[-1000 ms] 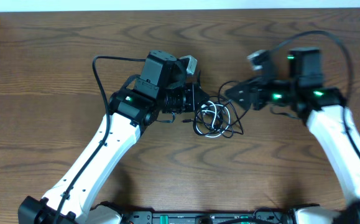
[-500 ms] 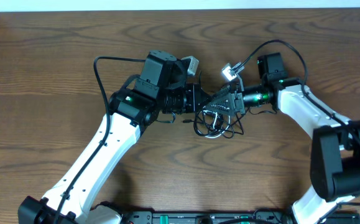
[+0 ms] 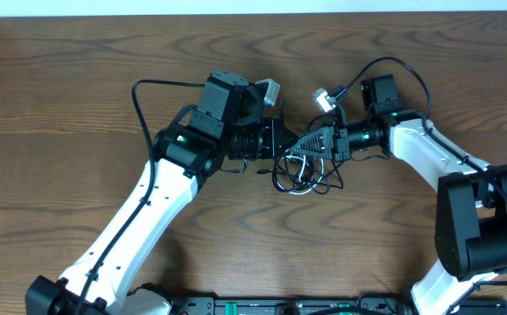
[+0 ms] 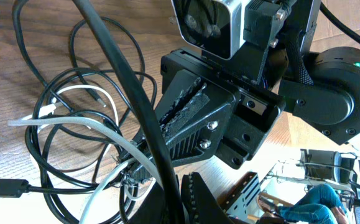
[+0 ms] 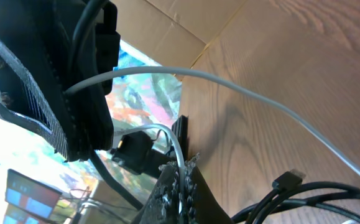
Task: Untangle cables
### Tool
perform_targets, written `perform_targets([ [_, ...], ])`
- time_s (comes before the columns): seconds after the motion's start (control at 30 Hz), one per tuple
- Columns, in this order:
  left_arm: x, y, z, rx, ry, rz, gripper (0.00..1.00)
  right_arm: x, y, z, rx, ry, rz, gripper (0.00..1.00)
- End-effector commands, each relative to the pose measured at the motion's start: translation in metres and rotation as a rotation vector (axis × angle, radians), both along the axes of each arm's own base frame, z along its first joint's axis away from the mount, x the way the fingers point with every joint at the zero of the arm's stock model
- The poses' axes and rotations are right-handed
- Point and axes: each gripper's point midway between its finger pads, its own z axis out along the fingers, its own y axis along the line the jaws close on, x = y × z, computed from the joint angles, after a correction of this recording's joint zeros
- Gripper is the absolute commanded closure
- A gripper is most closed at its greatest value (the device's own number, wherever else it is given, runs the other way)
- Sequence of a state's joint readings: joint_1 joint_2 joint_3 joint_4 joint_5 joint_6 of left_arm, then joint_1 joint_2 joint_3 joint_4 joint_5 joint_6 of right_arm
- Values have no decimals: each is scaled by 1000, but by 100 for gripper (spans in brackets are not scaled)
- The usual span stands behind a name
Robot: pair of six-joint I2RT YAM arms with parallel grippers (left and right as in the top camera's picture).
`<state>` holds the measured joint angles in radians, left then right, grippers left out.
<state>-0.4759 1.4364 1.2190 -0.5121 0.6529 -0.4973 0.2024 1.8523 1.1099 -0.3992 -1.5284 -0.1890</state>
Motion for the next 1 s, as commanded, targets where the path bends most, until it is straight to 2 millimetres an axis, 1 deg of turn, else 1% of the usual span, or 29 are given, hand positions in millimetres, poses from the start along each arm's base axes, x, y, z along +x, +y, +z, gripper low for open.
perform_targets([
  [0.0,2,-2,8,-16,-20,-6,91,-1,-2,5,22,53,9,99],
  [0.07,3,-2,8,-18,-24,-5,91,1,-5,8,21,56,-2,99],
  [0.1,4,-1,8,-18,-27,-2,87,3,-8,9,22,54,-10,99],
  [0.17,6,1,7,-6,-32,12,85,7,-15,14,24,45,-33,99],
  [0.2,7,1,7,-2,-35,17,83,9,-19,16,25,42,-46,99],
  [0.23,8,2,6,2,-37,22,76,12,-24,19,26,40,-61,99],
  [0.33,12,5,5,20,-46,42,62,20,-40,30,21,20,-114,99],
  [0.43,15,8,3,34,-53,57,52,30,-55,31,-46,25,-199,99],
  [0.47,16,8,3,39,-55,63,50,33,-57,30,-69,28,-221,99],
  [0.57,17,10,2,49,-61,73,47,38,-65,23,-180,32,-303,98],
  [0.67,19,13,0,68,-65,89,43,38,-67,9,-297,45,-353,99],
  [0.7,20,16,-4,89,-65,99,43,38,-66,3,-335,54,-362,99],
  [0.77,20,25,-13,149,-67,111,43,36,-65,-7,-393,67,-372,99],
  [0.87,13,47,-39,302,-27,131,42,35,-66,-21,-482,79,-392,99],
  [0.9,10,51,-44,325,-12,127,42,35,-67,-23,-491,79,-396,99],
  [0.97,0,56,-61,374,59,104,37,37,-71,-28,-528,80,-416,96],
])
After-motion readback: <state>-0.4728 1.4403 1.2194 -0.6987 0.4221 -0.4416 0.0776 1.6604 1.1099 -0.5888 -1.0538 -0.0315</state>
